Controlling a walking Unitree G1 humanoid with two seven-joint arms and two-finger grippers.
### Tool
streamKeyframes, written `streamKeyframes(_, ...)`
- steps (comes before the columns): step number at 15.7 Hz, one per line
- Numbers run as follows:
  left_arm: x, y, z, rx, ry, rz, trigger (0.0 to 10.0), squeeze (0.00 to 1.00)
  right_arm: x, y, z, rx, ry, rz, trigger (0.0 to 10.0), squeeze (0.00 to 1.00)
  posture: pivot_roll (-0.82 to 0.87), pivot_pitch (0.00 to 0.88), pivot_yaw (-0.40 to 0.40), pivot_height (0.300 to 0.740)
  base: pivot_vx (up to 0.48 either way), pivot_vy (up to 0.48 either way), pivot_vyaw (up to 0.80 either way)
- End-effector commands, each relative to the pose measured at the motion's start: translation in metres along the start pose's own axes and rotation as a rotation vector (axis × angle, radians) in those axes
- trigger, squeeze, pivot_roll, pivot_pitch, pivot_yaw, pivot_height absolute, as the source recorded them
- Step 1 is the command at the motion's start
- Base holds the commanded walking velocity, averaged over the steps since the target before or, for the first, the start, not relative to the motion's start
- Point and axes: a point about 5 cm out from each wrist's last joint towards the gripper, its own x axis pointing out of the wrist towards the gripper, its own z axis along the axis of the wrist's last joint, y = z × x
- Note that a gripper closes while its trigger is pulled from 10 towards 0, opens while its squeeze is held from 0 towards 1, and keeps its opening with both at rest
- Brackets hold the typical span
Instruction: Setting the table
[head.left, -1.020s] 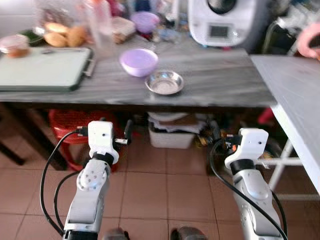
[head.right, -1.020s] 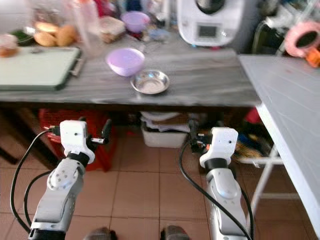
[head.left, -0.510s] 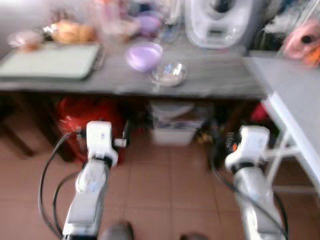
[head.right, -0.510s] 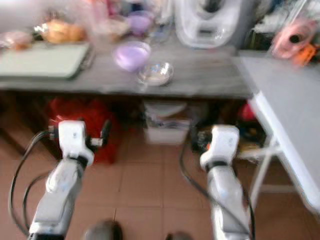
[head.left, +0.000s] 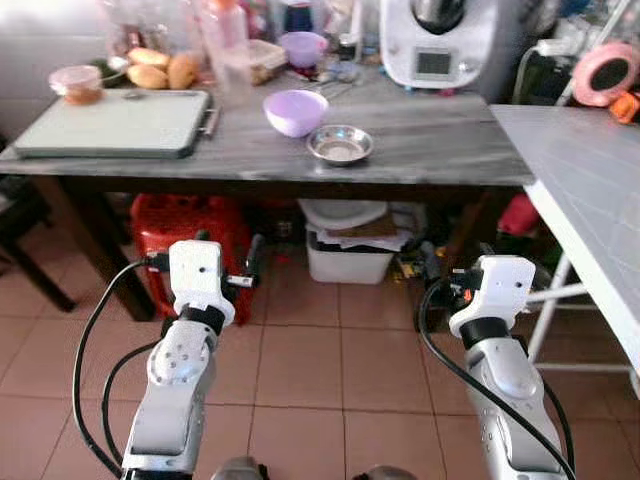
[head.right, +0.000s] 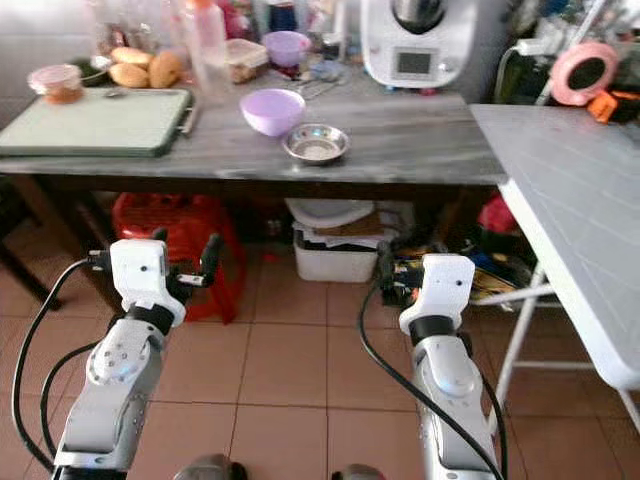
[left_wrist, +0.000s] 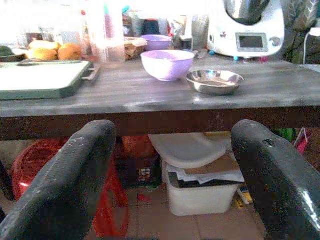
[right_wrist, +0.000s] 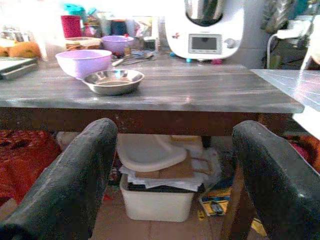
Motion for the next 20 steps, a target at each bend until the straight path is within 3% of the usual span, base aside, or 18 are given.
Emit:
streamKeyframes(1,-0.0007,-0.0008,0.0035,0.003,-0.012,-0.017,10.0,0.0,0.0024,0.0003,0.0044,-0.006,-0.015,-0.002,10.0,0.0,-0.01,0.007,0.014,0.74,0.0,-0.304,0.0)
streamKeyframes(20,0.0021,-0.0054,0.0041,-0.011,-0.012,-0.05,10.0,0.0,0.0065,0.0001,0.0038,-0.028,-0.014,0.013,10.0,0.0,-0.01,0.0,0.006,0.74,0.0,-0.418,0.0)
